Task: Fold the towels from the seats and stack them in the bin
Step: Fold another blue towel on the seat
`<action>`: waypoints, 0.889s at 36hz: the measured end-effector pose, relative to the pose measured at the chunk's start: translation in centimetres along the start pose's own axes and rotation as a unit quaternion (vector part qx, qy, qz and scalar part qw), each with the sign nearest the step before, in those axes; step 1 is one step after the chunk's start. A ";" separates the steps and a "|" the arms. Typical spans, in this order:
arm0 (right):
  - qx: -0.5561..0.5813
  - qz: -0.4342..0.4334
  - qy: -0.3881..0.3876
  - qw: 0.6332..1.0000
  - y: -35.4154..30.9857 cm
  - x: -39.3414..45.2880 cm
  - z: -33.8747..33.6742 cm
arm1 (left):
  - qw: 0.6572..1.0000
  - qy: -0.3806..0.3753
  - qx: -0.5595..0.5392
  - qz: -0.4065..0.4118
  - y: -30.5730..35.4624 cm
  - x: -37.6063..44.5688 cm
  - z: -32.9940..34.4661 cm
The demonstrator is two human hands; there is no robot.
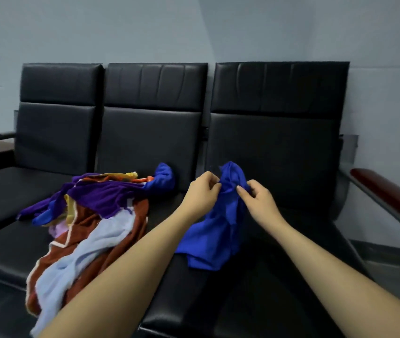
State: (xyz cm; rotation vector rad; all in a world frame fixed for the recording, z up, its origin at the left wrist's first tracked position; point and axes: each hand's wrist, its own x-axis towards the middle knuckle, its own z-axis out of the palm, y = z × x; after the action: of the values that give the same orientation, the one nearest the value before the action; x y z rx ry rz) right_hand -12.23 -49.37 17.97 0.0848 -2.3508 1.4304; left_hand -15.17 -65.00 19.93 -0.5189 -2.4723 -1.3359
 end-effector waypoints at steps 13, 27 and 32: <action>-0.068 -0.035 0.035 0.996 2.1 -1.7 -8.8 | 0.989 -0.061 0.004 0.131 6.6 0.2 6.0; -0.083 -0.011 -0.047 0.995 2.8 -2.1 -9.5 | 0.992 -0.025 0.026 0.124 8.4 1.0 6.3; -0.118 -0.009 -0.058 0.991 2.9 -1.8 -9.1 | 0.992 -0.049 0.036 0.110 8.9 0.9 6.0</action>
State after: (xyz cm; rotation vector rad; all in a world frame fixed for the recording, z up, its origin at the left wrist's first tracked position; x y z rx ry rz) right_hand -8.60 -40.37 18.60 0.1273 -2.5875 1.1579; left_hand -12.54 -55.26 23.72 -0.8301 -2.4443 -1.1568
